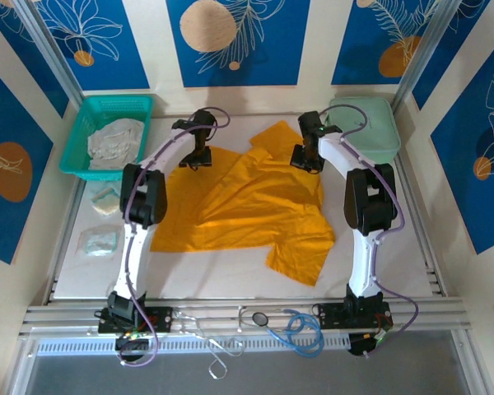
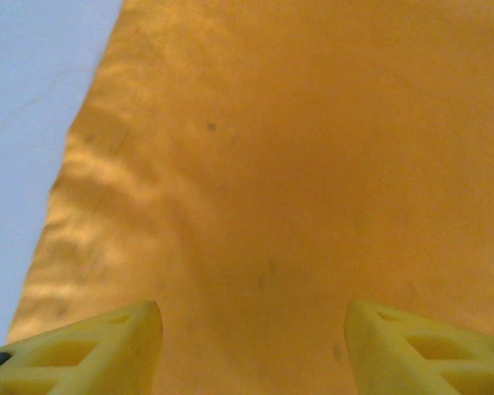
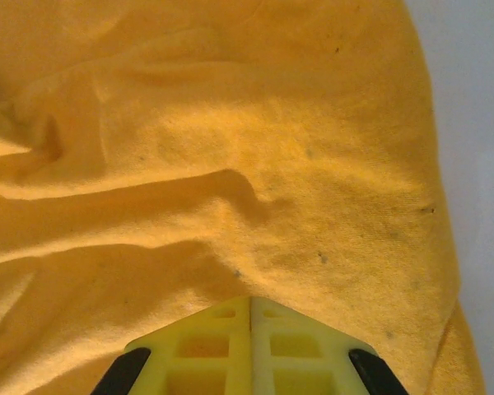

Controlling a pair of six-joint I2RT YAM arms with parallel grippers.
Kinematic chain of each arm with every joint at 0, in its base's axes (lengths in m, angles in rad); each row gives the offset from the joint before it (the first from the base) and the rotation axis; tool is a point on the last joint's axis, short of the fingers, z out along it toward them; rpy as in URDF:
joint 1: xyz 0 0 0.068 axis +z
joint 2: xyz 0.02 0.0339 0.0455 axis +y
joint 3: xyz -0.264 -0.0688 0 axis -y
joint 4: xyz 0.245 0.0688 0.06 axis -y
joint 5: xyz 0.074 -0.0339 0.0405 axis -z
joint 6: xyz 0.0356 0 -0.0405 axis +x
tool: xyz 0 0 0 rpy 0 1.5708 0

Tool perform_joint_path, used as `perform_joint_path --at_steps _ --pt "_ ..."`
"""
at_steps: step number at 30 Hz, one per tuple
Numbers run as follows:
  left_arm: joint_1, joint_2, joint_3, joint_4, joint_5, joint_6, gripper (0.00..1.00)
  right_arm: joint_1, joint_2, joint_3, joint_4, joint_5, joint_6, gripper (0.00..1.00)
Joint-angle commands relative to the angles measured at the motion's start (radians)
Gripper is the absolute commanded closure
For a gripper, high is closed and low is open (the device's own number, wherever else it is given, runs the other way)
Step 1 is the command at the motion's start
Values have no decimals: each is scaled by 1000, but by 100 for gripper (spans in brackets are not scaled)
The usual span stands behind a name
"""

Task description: Fold and stack the t-shirts

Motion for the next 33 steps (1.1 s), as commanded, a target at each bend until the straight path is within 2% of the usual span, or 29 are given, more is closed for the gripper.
perform_joint_path --at_steps 1,4,6,12,18,23,27,30,33 --pt "19 109 178 -73 -10 -10 39 -12 61 14 -28 -17 49 100" --pt "40 209 307 -148 -43 -47 39 -18 96 16 -57 -15 87 100" --pt "57 231 320 -164 -56 -80 39 -24 97 -3 -59 -11 115 100" --pt "119 236 238 -159 -41 -140 39 -68 48 -102 -62 -4 189 100" --pt "162 169 124 -138 -88 -145 40 -124 1 -206 -20 -5 207 100" --pt "189 95 -29 0 14 -145 41 -130 -15 -239 51 -67 175 100" --pt "186 82 0 27 107 -130 37 -115 -24 -189 64 -146 106 100" --pt "172 48 52 14 128 -108 24 -90 -82 -156 43 -146 63 87" --pt "152 -27 75 9 130 -83 12 -80 -181 -171 14 -108 52 69"
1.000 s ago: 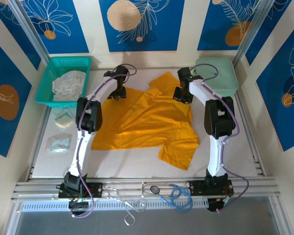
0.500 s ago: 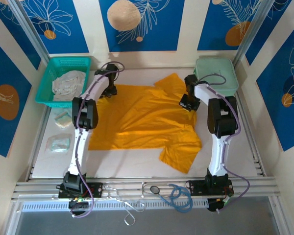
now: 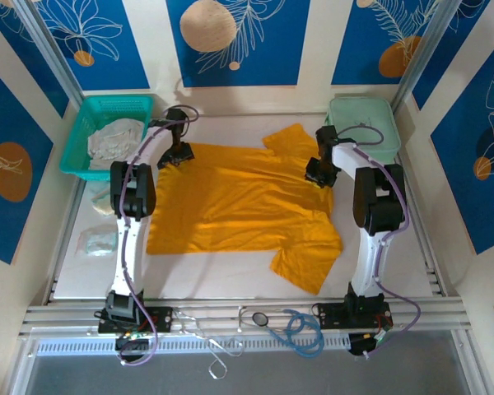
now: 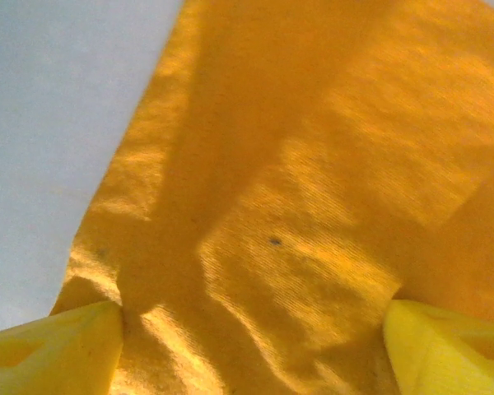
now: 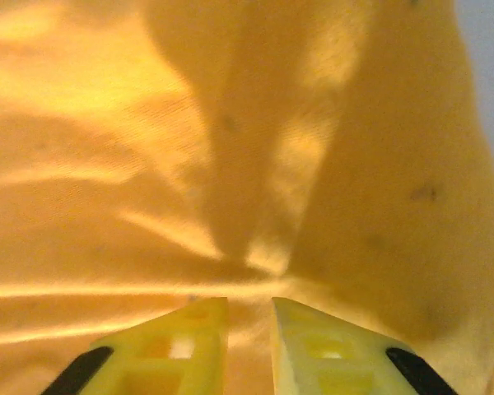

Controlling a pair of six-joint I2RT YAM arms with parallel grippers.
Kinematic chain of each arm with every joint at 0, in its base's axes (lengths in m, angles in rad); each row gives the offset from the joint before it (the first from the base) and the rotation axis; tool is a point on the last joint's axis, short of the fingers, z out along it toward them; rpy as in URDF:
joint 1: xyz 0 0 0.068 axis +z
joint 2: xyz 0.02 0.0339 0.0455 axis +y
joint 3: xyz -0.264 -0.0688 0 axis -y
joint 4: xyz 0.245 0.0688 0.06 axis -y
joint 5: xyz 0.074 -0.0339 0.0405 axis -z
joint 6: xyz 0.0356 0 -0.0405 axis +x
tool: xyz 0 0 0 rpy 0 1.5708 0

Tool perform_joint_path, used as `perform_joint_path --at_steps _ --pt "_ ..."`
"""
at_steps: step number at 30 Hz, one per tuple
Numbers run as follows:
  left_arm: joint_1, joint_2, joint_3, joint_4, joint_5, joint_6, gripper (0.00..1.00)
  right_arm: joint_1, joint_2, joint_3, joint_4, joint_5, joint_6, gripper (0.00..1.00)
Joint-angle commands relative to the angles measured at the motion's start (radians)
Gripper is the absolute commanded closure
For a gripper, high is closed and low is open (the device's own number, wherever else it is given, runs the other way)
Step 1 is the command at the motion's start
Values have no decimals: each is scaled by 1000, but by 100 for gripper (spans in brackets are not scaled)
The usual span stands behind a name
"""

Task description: Fold and stack the t-shirts

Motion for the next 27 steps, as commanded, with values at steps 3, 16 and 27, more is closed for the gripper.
perform_joint_path --at_steps 3,16,27 --pt "-41 -182 34 -31 58 52 5 2 -228 -51 -65 29 -28 53" --pt "-223 -582 -604 133 94 70 0 -154 -413 -389 -40 -14 -60 54" --pt "-245 -611 -977 271 42 2 1 -122 -525 -596 -13 -50 -30 62"
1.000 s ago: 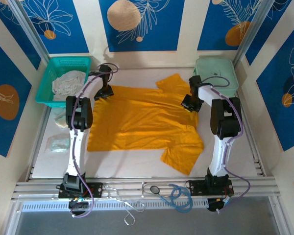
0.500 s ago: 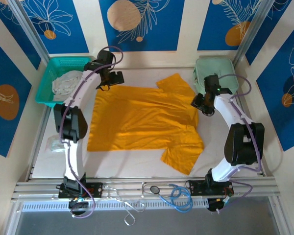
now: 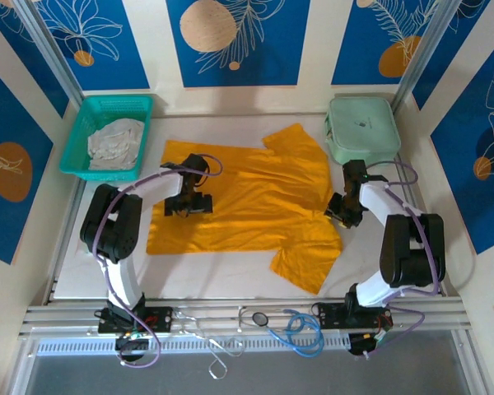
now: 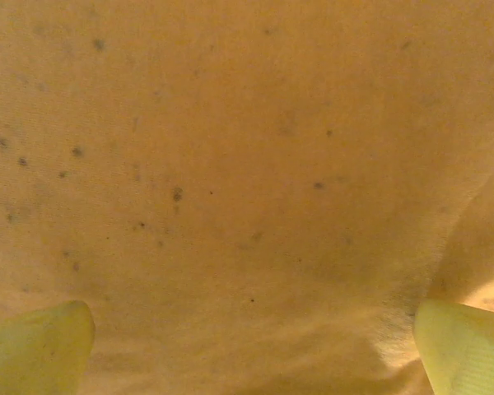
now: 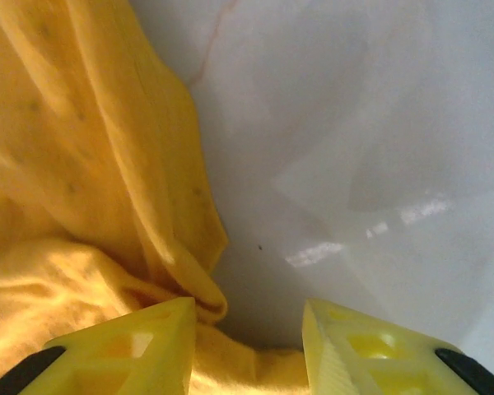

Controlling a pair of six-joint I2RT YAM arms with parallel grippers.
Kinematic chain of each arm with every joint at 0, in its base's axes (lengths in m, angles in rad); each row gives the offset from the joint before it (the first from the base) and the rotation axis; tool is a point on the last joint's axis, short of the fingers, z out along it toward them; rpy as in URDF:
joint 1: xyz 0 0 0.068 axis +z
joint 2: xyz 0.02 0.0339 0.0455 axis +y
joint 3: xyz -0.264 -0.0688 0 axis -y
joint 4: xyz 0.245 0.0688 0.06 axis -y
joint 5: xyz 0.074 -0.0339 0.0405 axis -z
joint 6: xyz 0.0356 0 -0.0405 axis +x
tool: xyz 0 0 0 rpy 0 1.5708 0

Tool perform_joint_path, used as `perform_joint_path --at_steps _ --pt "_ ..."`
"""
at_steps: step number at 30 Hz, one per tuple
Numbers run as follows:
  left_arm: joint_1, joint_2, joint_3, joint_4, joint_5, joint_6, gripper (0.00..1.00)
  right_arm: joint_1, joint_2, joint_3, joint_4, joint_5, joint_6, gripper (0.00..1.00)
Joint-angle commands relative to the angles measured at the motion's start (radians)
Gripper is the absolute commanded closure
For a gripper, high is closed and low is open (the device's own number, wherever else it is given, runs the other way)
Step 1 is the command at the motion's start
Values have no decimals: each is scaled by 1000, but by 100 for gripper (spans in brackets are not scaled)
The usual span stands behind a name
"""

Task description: Fold and stack the t-shirts

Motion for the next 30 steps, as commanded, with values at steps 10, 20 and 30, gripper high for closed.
perform_joint_path --at_steps 10,20,30 --pt "2 21 -81 38 -115 -32 2 61 156 80 53 -32 38 69" --pt "2 0 -108 21 -165 -3 4 182 186 179 -26 126 74 100" --pt "17 -16 -124 22 -197 31 5 283 153 286 -305 645 99 100"
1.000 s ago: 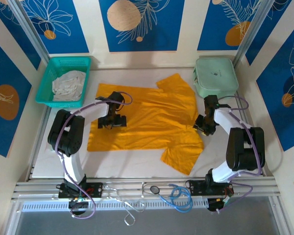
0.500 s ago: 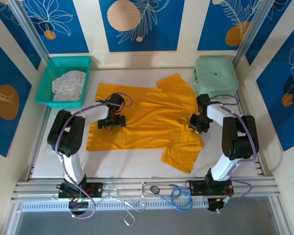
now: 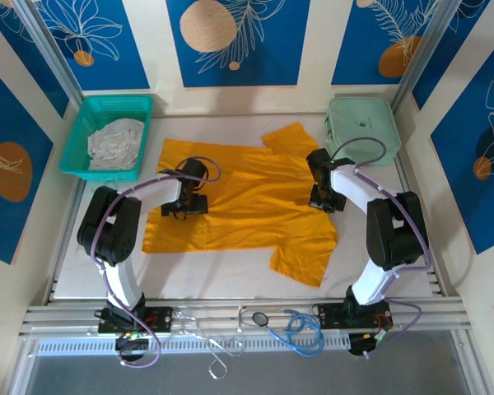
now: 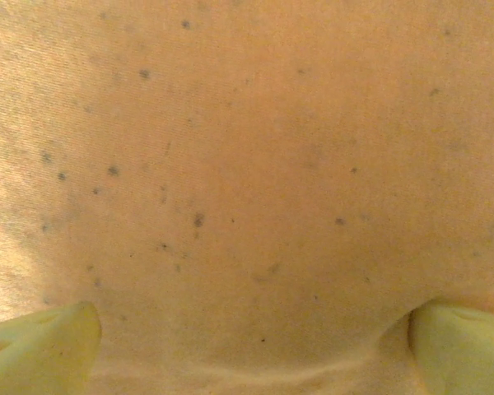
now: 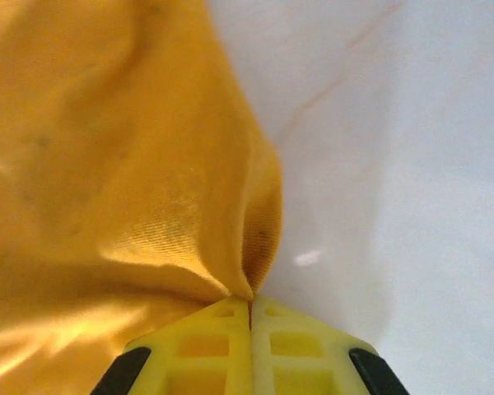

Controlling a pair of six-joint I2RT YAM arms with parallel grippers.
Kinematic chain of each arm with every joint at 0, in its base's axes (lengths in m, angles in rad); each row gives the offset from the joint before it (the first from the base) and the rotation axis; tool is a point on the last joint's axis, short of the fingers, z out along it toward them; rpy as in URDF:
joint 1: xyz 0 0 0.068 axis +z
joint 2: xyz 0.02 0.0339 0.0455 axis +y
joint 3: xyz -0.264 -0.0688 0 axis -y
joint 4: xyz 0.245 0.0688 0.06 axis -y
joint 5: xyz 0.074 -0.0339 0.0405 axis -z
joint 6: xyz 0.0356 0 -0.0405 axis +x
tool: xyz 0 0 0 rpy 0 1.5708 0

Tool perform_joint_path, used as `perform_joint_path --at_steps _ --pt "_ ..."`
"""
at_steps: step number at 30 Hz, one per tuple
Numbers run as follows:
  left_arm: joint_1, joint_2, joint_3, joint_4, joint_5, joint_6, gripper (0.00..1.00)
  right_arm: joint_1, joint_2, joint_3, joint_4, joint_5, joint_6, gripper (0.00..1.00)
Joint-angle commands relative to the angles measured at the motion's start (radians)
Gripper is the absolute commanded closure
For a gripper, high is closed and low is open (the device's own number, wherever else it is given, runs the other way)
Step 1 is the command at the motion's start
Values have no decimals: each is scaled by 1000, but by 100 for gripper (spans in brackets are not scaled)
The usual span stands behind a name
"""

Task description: Fold and stack the t-shirts

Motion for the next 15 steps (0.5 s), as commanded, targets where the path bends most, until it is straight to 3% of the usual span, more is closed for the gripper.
perform_joint_path --at_steps 1,6,10,11,13,15 --pt "18 13 -42 -82 -70 39 5 34 -20 47 -178 280 45 100" --pt "19 16 -25 -103 -96 45 5 119 23 78 -252 375 83 100" --pt "19 15 -14 -112 -100 47 5 169 33 77 -153 216 16 100" --pt "19 16 -10 -115 -103 47 4 171 30 74 -124 156 0 95" --pt "19 10 -5 -125 -104 54 4 167 19 77 -100 82 3 67" --pt "19 -4 -5 -128 -101 63 2 160 2 88 -104 76 6 46"
